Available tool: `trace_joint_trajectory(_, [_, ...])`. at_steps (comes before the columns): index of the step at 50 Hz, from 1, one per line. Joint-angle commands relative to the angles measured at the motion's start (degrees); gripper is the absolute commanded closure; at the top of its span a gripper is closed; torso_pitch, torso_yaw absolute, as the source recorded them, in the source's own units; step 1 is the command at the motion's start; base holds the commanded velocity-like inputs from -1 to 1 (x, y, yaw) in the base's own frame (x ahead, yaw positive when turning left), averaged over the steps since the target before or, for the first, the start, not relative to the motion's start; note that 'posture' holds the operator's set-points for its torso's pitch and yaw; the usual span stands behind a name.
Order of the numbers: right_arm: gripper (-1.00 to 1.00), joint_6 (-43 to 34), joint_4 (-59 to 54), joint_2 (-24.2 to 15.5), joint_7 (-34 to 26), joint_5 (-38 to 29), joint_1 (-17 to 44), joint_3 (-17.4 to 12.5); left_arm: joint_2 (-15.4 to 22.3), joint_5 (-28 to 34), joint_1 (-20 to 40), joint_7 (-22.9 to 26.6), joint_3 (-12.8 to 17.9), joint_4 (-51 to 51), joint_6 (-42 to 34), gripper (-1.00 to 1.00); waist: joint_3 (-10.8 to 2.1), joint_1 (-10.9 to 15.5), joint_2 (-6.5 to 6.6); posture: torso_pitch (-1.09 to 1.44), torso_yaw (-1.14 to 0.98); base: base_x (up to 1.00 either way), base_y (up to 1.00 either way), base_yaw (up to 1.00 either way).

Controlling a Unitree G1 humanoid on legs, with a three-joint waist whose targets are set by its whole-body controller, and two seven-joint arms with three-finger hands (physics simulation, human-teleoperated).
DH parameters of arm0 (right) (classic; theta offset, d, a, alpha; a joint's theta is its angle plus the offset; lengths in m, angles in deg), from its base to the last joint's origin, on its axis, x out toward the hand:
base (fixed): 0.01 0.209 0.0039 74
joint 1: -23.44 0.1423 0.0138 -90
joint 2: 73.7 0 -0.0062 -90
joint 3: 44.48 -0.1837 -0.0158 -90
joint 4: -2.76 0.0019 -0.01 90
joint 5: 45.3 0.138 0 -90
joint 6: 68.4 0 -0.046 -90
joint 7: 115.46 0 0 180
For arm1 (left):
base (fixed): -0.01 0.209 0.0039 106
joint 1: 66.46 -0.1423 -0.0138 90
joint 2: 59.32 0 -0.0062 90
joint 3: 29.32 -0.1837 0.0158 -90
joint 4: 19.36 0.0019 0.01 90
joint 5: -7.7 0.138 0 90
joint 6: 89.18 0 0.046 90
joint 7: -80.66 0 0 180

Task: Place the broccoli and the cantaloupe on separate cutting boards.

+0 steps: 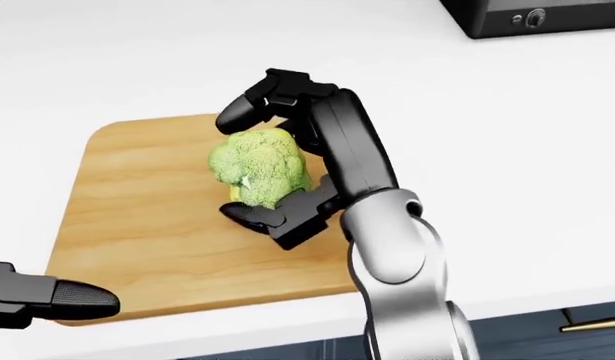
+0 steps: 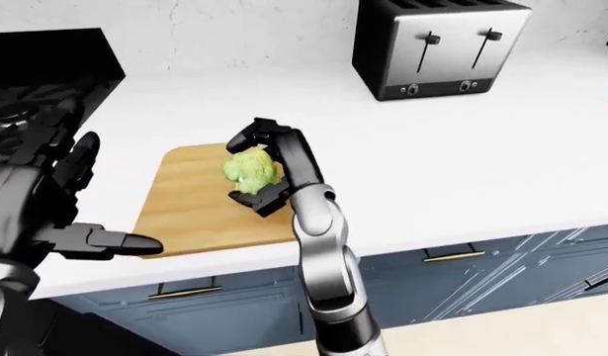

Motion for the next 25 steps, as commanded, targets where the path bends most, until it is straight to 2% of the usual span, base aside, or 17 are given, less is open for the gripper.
trace_joint_trajectory(1, [0.40,1.9,2.1,0.4,0.6,-0.4,1.7,0.2,0.2,0.7,1.0,0.3,0.4,-1.2,1.9,-1.00,-1.23,0.0,0.33,0.00,0.00,0.00,0.00,0.00])
trace_joint_trajectory(15, [0.02,2.2,1.7,0.5,0.1,-0.9,1.8,0.1,0.7,0.3,1.2,-0.6,-0.1,-1.2,1.3,-1.00,-1.24,0.0,0.36,0.00,0.00,0.00,0.00,0.00])
trace_joint_trajectory(20, [-0.31,1.9,2.2,0.5,-0.3,-1.2,1.8,0.1,0.7,1.0,1.7,0.5,0.4,-1.2,1.2,-1.00,-1.21,0.0,0.39,0.00,0.00,0.00,0.00,0.00])
trace_joint_trajectory(23, [-0.44,1.5,2.8,0.4,-0.6,-1.4,1.7,0.3,0.3,1.9,1.9,1.4,0.5,-1.2,1.4,-1.00,-1.18,0.0,0.38,0.00,0.00,0.00,0.00,0.00])
trace_joint_trajectory(25, [-0.63,1.4,3.1,0.5,-0.8,-1.6,1.5,0.4,-0.3,2.5,1.7,2.1,0.8,-1.2,2.0,-1.00,-1.18,0.0,0.36,0.00,0.00,0.00,0.00,0.00])
